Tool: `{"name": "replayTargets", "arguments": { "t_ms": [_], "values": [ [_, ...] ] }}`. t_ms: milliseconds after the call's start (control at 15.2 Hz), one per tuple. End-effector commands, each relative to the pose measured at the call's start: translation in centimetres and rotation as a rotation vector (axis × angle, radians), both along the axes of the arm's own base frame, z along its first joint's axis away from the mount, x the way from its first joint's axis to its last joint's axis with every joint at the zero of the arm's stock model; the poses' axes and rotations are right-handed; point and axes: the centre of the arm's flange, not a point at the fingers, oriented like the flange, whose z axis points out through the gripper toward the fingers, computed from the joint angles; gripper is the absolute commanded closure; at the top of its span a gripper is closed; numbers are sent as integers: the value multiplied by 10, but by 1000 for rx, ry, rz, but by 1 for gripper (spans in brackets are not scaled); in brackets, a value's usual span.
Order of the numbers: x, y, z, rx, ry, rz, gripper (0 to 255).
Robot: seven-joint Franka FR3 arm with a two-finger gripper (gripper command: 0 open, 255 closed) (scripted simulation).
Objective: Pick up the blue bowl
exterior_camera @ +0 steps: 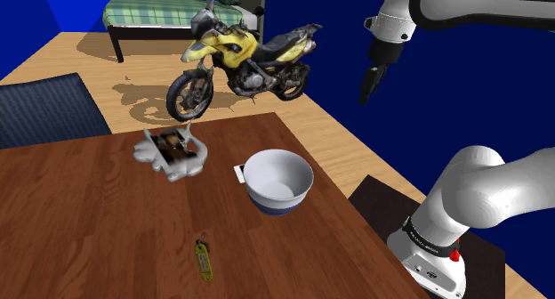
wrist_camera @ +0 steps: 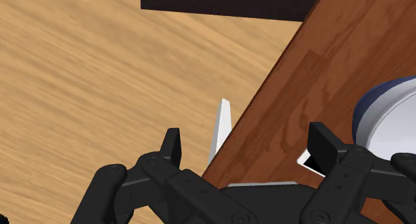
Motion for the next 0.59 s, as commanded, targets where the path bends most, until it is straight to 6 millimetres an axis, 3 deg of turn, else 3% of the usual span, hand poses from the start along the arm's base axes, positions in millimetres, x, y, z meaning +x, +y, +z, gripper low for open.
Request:
{"name": "replayTargets", "arguments": {
  "t_ms": [0, 528],
  "values": [
    [0, 0, 0, 0, 0, 0, 0],
    [14, 103, -37, -32, -9, -19, 0]
  ]
}}
